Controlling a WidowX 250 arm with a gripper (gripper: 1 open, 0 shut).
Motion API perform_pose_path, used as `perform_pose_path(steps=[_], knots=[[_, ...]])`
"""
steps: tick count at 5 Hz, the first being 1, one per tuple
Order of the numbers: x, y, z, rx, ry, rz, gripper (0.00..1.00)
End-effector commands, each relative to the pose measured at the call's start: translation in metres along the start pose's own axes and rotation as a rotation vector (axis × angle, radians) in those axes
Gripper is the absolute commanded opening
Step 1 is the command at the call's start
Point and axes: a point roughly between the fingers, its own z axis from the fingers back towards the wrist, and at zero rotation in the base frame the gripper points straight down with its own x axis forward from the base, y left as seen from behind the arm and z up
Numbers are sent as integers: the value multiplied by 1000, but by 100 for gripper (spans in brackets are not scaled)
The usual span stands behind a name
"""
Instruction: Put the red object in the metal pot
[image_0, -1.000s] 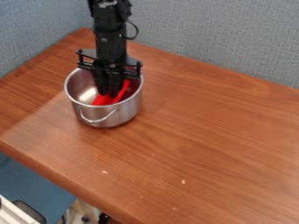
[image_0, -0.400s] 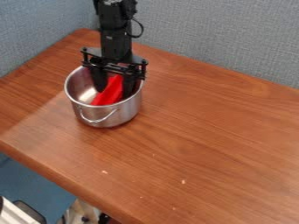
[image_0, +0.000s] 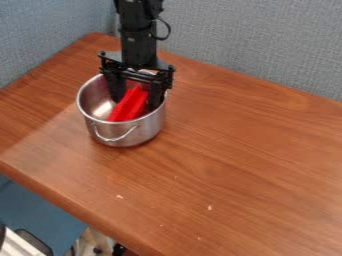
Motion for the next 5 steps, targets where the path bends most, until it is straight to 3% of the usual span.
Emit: perform_pose_path(steps=[1, 5], knots=[[8, -7, 34, -1, -99, -11, 100], [7, -15, 40, 6, -90, -16, 100]])
